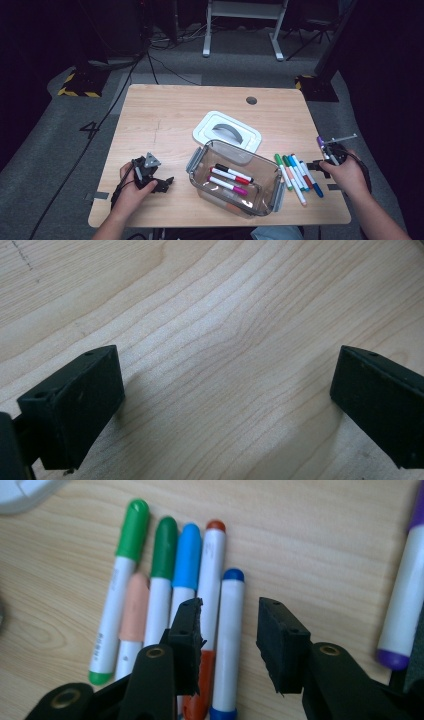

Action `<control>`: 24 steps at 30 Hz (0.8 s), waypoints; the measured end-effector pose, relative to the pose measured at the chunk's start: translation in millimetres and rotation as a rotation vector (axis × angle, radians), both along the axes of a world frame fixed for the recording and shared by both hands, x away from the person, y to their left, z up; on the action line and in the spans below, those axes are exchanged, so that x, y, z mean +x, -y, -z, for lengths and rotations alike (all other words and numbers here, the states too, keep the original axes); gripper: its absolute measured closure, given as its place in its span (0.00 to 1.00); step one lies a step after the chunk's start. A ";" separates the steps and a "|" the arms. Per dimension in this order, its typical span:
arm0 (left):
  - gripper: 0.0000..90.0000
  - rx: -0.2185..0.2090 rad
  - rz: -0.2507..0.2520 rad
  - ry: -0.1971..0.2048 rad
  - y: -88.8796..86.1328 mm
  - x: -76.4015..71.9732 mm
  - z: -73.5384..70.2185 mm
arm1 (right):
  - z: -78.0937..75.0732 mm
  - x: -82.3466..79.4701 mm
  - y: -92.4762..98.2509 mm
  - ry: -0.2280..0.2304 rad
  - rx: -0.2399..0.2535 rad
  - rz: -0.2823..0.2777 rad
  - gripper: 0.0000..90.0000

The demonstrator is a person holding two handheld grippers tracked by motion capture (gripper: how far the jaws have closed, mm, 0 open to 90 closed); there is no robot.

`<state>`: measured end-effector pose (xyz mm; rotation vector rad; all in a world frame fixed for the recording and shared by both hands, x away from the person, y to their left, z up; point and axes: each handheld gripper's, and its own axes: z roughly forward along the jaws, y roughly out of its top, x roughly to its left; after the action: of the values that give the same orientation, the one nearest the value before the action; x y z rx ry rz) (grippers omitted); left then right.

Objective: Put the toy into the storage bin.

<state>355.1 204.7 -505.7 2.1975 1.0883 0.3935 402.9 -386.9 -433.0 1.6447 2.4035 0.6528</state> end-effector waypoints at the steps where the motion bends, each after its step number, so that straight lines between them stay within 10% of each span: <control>1: 0.01 0.000 0.000 0.000 0.0 0.0 0.0 | 3.0 -0.8 0.9 -0.010 -0.007 0.006 0.70; 15: 0.01 0.000 0.000 0.000 0.0 0.0 0.0 | 30.8 -2.0 10.3 -0.076 -0.108 0.048 0.85; 24: 0.01 -0.001 0.002 0.000 0.0 0.1 0.0 | 21.9 -0.8 11.9 -0.070 -0.058 0.086 0.86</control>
<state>355.2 204.7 -505.8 2.1981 1.0862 0.3918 402.1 -398.8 -454.8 1.7641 2.3587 0.5153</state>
